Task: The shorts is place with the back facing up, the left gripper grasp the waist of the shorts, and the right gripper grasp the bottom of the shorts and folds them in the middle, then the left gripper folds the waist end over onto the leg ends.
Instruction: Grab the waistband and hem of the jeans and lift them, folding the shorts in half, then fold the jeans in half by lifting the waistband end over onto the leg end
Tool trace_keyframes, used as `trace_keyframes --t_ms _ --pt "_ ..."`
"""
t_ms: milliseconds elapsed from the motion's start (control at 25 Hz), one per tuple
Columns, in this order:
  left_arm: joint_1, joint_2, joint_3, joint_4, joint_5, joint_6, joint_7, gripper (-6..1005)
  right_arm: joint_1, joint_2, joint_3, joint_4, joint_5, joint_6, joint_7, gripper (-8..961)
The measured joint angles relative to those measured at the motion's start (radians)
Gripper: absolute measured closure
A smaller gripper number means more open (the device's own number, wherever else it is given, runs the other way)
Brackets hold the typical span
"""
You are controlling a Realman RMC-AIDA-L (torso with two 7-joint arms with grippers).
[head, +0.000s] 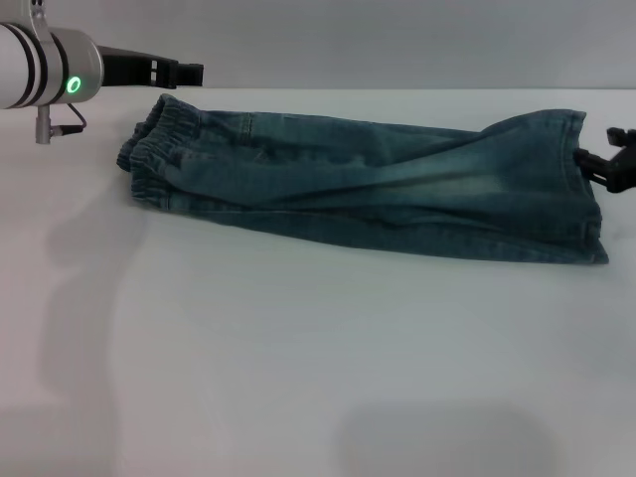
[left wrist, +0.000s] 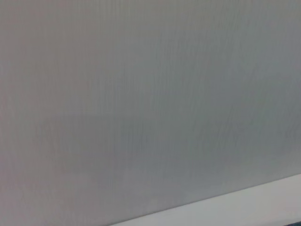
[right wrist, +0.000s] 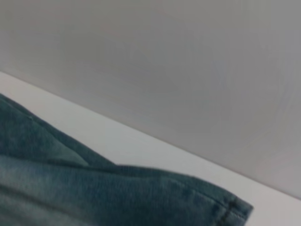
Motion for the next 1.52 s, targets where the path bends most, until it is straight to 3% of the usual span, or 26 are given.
trace_keyframes --t_ms 280,600,960,1320,1520 --pt "-0.001 0.000 -0.001 0.003 -0.001 0.007 0.000 155 -0.054 0.001 0.002 -0.073 0.061 -0.034 0.065 447" --pt "0.003 0.018 -0.035 0.036 0.011 0.170 -0.009 154 -0.107 0.000 -0.002 -0.122 0.362 -0.122 -0.050 446" --pt "0.062 0.071 -0.079 0.040 0.054 0.276 0.026 154 -0.087 0.000 -0.017 -0.115 0.376 -0.153 -0.086 448" --pt "0.089 0.090 -0.084 0.030 0.048 0.324 0.158 153 -0.066 -0.003 -0.053 -0.122 0.378 -0.155 -0.087 447" --pt "0.071 0.090 -0.159 0.000 0.030 0.407 0.291 155 -0.066 -0.003 -0.054 -0.123 0.378 -0.160 -0.087 447"
